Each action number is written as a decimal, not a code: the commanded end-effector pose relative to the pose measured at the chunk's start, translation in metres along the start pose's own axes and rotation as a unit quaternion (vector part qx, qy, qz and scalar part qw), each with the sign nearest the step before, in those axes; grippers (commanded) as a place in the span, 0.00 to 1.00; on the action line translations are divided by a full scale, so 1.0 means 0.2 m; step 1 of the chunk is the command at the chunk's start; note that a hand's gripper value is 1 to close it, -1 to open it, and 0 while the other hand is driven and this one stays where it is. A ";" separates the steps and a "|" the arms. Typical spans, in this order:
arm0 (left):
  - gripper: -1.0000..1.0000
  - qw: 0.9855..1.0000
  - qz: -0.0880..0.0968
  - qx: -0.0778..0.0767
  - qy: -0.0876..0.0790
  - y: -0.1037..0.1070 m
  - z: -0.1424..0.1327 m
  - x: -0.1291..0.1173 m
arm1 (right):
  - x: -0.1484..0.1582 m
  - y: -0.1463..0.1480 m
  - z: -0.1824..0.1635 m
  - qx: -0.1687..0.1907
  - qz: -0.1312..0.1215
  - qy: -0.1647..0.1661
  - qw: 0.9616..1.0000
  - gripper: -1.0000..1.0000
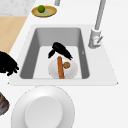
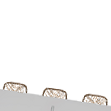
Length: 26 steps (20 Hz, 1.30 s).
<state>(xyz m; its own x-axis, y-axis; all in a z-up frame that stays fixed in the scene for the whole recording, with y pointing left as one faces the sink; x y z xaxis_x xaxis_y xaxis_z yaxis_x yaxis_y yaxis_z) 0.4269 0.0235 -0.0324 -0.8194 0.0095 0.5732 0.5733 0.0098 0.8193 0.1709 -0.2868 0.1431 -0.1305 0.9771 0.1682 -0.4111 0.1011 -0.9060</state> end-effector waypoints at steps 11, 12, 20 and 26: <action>0.00 0.998 0.028 0.054 0.002 -0.13 -0.05 -0.29 | 0.00 0.00 0.00 0.000 0.000 0.000 1.000 0.50; 0.00 0.998 0.029 0.057 0.002 -0.15 -0.05 -0.31 | 0.00 0.00 0.00 0.000 0.000 0.000 1.000 0.50; 0.00 0.997 0.042 0.060 -0.002 -0.18 -0.05 -0.43 | 0.00 0.00 0.00 0.000 0.000 0.000 1.000 0.50; 0.00 0.997 0.032 0.074 -0.005 -0.21 0.02 -0.30 | 0.00 0.00 0.00 0.000 0.000 0.000 1.000 0.50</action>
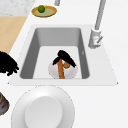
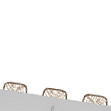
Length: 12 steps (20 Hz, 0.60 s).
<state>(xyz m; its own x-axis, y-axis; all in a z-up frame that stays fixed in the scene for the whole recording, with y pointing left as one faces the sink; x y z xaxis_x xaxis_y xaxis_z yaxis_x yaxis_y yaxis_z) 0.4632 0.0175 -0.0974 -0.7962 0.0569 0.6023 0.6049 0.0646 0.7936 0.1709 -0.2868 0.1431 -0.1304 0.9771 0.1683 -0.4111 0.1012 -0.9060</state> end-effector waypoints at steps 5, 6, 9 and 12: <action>0.00 0.999 -0.002 0.048 0.026 -0.04 0.04 0.02 | 0.00 0.00 0.00 0.000 0.000 0.000 1.000 0.50; 0.00 0.999 0.001 0.045 0.025 -0.02 0.05 0.00 | 0.00 0.00 0.00 0.000 0.000 0.000 1.000 0.50; 0.00 0.999 0.010 0.051 0.017 -0.02 0.05 -0.02 | 0.00 0.00 0.00 0.000 0.000 0.000 1.000 0.50; 0.00 0.997 -0.010 0.065 0.027 -0.04 0.05 -0.01 | 0.00 0.00 0.00 0.000 0.000 0.000 1.000 0.50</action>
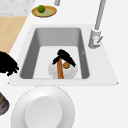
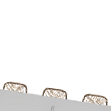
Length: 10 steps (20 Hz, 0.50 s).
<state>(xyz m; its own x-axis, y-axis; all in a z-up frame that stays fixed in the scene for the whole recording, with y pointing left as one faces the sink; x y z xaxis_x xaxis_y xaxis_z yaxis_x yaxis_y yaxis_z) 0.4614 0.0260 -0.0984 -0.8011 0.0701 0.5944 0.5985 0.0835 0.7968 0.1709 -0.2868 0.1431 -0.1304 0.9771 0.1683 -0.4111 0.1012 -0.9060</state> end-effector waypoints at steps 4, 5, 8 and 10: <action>0.00 0.999 0.005 0.044 0.030 -0.06 0.06 0.00 | 0.00 0.00 0.00 0.000 0.000 0.000 1.000 0.50; 0.00 0.999 0.018 0.035 0.025 -0.05 0.07 0.01 | 0.00 0.00 0.00 0.000 0.000 0.000 1.000 0.50; 0.00 0.999 0.018 0.049 -0.003 -0.04 0.14 0.03 | 0.00 0.00 0.00 0.000 0.000 0.000 1.000 0.50; 0.00 0.998 0.015 0.063 -0.022 -0.03 0.17 0.05 | 0.00 0.00 0.00 0.000 0.000 0.000 1.000 0.50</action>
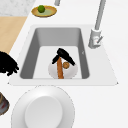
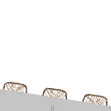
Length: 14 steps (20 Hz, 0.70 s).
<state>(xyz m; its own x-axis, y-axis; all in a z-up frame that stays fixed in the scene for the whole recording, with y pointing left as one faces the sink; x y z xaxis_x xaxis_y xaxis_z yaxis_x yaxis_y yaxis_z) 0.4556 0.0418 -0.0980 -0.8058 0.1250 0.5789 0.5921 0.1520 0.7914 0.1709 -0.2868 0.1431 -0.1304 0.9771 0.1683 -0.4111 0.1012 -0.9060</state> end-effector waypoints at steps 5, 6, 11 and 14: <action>0.00 0.998 0.033 0.048 -0.001 0.01 0.10 -0.05 | 0.00 0.00 0.00 0.000 0.000 0.000 1.000 0.50; 0.00 0.998 0.037 0.047 0.003 0.03 0.07 -0.08 | 0.00 0.00 0.00 0.000 0.000 0.000 1.000 0.50; 0.00 0.995 0.080 0.056 0.015 0.03 0.10 -0.08 | 0.00 0.00 0.00 0.000 0.000 0.000 1.000 0.50; 0.00 0.996 0.077 0.029 0.030 0.04 0.12 -0.08 | 0.00 0.00 0.00 0.000 0.000 0.000 1.000 0.50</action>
<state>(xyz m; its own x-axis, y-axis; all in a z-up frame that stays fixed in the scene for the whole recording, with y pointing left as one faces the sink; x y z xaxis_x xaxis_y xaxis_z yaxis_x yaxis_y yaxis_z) 0.4721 0.0574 -0.0987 -0.7580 0.1723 0.6291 0.6522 0.1830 0.7357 0.1709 -0.2868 0.1431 -0.1304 0.9771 0.1683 -0.4111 0.1012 -0.9060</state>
